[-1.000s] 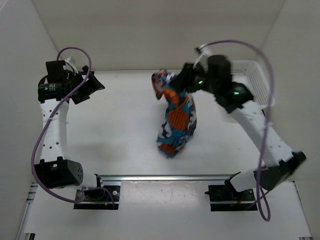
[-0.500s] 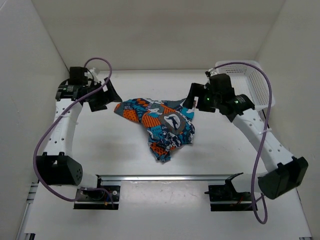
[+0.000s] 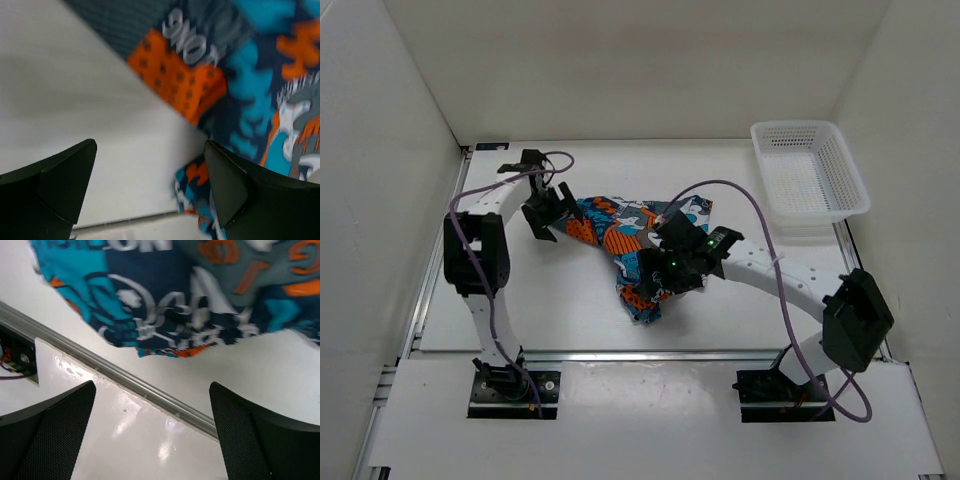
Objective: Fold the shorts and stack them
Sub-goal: Flatten the shorts out
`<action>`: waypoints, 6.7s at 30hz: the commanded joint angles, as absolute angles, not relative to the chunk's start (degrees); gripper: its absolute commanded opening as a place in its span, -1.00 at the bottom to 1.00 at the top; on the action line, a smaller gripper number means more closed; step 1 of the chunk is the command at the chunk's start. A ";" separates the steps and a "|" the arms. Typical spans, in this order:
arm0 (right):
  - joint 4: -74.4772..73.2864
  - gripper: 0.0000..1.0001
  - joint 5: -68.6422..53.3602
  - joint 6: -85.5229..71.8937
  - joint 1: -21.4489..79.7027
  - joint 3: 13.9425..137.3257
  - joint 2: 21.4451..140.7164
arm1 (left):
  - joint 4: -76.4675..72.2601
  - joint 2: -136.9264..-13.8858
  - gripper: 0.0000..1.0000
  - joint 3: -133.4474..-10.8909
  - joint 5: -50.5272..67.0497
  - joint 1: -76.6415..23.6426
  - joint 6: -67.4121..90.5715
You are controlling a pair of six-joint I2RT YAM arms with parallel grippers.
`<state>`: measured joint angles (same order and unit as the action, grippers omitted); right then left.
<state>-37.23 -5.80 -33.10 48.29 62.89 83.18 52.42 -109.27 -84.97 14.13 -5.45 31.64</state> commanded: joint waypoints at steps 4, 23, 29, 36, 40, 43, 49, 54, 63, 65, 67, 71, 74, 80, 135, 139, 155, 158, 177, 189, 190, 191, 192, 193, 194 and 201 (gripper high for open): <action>-33.22 0.91 0.25 -33.31 51.94 69.25 93.85 | 49.04 -119.69 0.89 -96.41 12.56 -6.24 35.16; -50.88 -1.00 12.91 -11.53 40.26 90.86 74.55 | 54.93 -98.81 -0.79 -104.50 11.69 -1.49 30.33; -53.96 -1.00 19.59 -8.17 38.51 99.75 71.72 | 58.35 -84.92 -0.79 -107.23 10.99 -1.41 30.32; -45.18 -0.87 5.42 -6.67 23.84 102.73 87.59 | 58.97 -96.91 -0.77 -115.64 7.58 -1.41 28.92; -57.45 0.44 2.29 -13.68 18.20 124.15 111.21 | 69.92 -116.94 0.47 -137.14 3.61 -0.62 27.69; -54.53 0.53 2.81 -16.34 18.89 119.40 107.86 | 78.23 -118.76 0.72 -142.94 -0.95 -0.62 27.07; -43.78 0.40 3.87 -20.03 20.30 84.15 88.53 | 63.03 -93.72 0.86 -106.30 -0.29 -1.14 29.00; -41.05 0.05 0.10 -22.41 19.78 66.21 75.60 | 57.14 -81.32 0.71 -77.42 6.76 -10.09 34.60; -37.88 0.13 -3.60 -25.66 18.54 56.43 72.86 | 46.06 -84.19 0.87 -58.18 13.97 -20.90 43.33; -37.36 0.26 -4.30 -25.66 18.02 56.95 73.56 | 46.05 -89.37 0.87 -59.58 11.70 -22.40 42.71; -37.35 0.61 -5.09 -25.66 17.32 57.74 74.27 | 46.05 -92.97 0.87 -60.11 8.54 -23.73 42.71; -37.35 0.74 -6.77 -25.05 16.70 58.27 74.88 | 44.82 -100.62 0.73 -61.42 5.98 -23.20 42.71; -37.35 0.74 -8.08 -25.05 15.29 58.27 74.88 | 44.82 -103.00 -0.65 -64.84 4.92 -21.20 41.32; -33.68 0.64 -13.88 -26.97 13.18 57.22 74.88 | 52.35 -108.97 -0.80 -87.45 -3.68 -14.34 38.06; -14.33 0.14 -17.48 -51.85 27.42 60.46 97.72 | 50.80 -113.57 -0.80 -91.05 8.09 8.35 37.62; -12.74 0.28 -16.62 -53.17 28.12 64.77 104.49 | 51.94 -112.24 -0.80 -91.05 9.31 7.82 37.62; -23.63 -1.00 0.09 -44.93 24.62 86.62 108.38 | 60.97 -111.35 -0.80 -105.00 9.84 7.82 34.72; -28.73 -1.00 0.09 -41.50 22.16 94.28 106.44 | 64.59 -112.15 -0.80 -115.20 10.55 7.82 34.19; -31.82 -1.00 -0.35 -40.69 22.06 52.65 84.02 | 53.09 -96.96 0.34 -72.87 13.19 1.85 32.96; -33.66 -0.97 0.88 -41.22 21.53 52.56 80.68 | 51.69 -89.03 0.35 -56.43 8.79 -0.52 40.17; -33.66 -0.97 0.36 -41.22 21.53 51.95 80.68 | 50.11 -89.03 0.52 -55.64 9.57 -0.53 40.69; -33.66 -0.97 0.35 -41.74 21.53 51.25 80.68 | 49.31 -89.99 0.52 -55.11 9.58 -1.22 40.69; -33.66 -0.97 0.35 -41.75 21.53 51.24 80.68 | 48.70 -90.78 0.52 -55.11 9.58 -2.10 41.30; -33.66 -0.97 0.35 -41.75 21.53 50.54 80.16 | 48.17 -91.84 0.52 -55.89 9.58 -2.11 41.31; -33.66 -0.97 0.35 -42.27 21.53 49.75 80.16 | 47.56 -94.11 0.52 -56.51 8.80 -2.98 41.31; -33.66 -0.22 -0.79 -43.32 21.01 45.18 76.38 | 46.93 -100.27 -0.52 -60.29 3.08 -6.94 43.68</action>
